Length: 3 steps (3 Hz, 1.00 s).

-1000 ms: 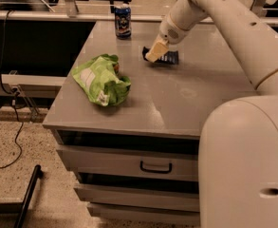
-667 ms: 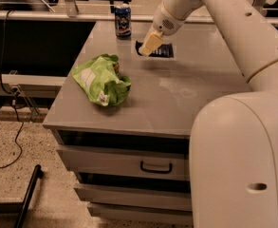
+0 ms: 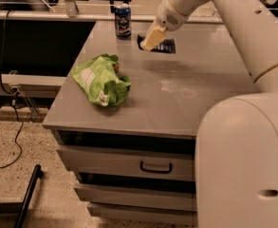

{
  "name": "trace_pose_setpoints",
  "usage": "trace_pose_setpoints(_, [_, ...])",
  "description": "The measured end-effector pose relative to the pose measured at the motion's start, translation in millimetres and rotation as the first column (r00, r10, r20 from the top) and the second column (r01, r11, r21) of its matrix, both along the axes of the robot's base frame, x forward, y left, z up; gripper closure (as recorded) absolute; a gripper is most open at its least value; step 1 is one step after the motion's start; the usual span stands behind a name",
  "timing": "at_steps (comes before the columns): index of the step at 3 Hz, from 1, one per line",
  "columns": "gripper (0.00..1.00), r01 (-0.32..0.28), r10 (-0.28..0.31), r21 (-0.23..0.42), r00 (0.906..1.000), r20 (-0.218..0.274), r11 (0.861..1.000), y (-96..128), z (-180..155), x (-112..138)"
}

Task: Pick rxbar blueberry

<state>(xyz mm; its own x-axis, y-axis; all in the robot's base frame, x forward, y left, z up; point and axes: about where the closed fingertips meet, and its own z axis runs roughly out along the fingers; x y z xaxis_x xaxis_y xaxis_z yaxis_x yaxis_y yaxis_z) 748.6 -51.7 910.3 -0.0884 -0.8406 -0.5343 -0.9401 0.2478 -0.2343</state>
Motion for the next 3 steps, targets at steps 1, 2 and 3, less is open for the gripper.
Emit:
trace_pose_setpoints(1, [1.00,-0.003,0.001,0.036,0.9985,0.055,0.999,-5,29,-5])
trace_pose_setpoints(2, [1.00,-0.014,0.007,0.064,0.9946,0.104,0.998,-6,58,-13])
trace_pose_setpoints(3, [1.00,-0.014,0.007,0.064,0.9946,0.104,0.998,-6,58,-13])
